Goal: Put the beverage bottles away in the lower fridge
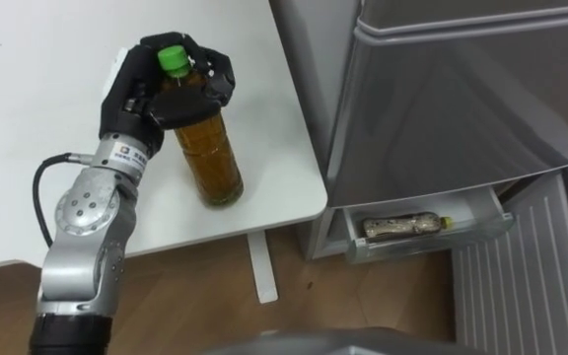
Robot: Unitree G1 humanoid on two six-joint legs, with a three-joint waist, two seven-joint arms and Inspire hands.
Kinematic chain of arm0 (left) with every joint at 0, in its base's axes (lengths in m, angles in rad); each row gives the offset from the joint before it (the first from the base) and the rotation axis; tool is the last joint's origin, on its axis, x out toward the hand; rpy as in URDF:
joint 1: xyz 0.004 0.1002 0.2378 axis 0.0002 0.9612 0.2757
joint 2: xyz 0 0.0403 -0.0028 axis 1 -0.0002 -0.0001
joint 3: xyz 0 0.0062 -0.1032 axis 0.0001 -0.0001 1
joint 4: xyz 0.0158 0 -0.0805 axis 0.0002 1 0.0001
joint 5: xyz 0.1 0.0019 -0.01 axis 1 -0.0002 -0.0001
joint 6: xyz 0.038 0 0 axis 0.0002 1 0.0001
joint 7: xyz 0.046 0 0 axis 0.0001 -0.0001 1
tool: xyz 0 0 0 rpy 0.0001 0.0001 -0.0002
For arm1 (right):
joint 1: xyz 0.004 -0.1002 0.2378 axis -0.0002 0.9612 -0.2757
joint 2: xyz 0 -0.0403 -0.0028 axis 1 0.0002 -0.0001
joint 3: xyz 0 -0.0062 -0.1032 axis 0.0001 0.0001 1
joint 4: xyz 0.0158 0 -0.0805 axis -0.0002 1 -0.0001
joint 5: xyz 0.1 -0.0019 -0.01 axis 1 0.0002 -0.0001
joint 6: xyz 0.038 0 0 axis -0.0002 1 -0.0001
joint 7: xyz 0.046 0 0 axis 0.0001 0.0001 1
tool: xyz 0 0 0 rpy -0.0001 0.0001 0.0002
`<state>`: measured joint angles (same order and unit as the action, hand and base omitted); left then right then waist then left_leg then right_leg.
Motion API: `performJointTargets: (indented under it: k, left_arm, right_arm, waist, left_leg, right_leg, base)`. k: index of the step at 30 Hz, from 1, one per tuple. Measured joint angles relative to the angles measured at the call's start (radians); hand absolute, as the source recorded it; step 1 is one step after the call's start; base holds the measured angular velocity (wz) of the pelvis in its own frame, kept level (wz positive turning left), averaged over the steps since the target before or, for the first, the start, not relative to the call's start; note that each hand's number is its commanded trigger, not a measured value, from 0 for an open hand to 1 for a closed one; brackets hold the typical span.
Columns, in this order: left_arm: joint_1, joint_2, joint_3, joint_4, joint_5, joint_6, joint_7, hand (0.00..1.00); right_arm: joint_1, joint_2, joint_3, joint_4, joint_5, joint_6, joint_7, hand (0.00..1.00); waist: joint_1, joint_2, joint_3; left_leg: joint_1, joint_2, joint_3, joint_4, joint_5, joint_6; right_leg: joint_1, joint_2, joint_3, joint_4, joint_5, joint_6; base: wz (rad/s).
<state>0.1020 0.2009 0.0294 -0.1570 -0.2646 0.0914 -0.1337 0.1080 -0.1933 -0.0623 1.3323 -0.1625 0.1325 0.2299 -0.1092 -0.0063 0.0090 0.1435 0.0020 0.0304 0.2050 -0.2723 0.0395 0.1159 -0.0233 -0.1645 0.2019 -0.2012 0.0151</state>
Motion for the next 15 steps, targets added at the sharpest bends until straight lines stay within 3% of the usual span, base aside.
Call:
performJointTargets:
  k: [9, 13, 15]
  left_arm:
    - [-0.027, -0.001, -0.014, 0.046, -0.006, -0.005, 0.013, 1.0]
    - [-0.04, -0.005, -0.023, 0.056, -0.011, -0.006, 0.013, 1.0]
    - [-0.054, -0.007, -0.03, 0.056, -0.016, -0.007, 0.02, 1.0]
  right_arm:
    - [-0.021, 0.003, 0.002, -0.025, 0.002, -0.001, -0.011, 0.0]
    - [-0.023, -0.009, 0.06, -0.096, -0.027, 0.023, -0.031, 0.0]
    - [-0.02, -0.021, 0.101, -0.152, -0.052, 0.025, -0.031, 0.0]
  waist:
    - [0.004, 0.008, 0.0033]
    - [0.028, 0.02, 0.0061]
    - [0.033, 0.029, 0.0018]
  left_leg:
    - [0.006, 0.001, 0.002, -0.002, 0.0, 0.0]
    - [0.001, 0.004, 0.018, -0.008, 0.0, 0.0]
    - [-0.014, 0.003, 0.02, -0.001, 0.002, -0.001]
  right_leg:
    - [0.006, 0.0, 0.001, 0.002, 0.0, 0.0]
    - [-0.007, 0.004, 0.015, 0.004, 0.001, -0.002]
    - [-0.025, 0.002, 0.016, 0.01, 0.002, -0.003]
  base:
    - [0.0]
    - [-0.08]
    - [-0.06]
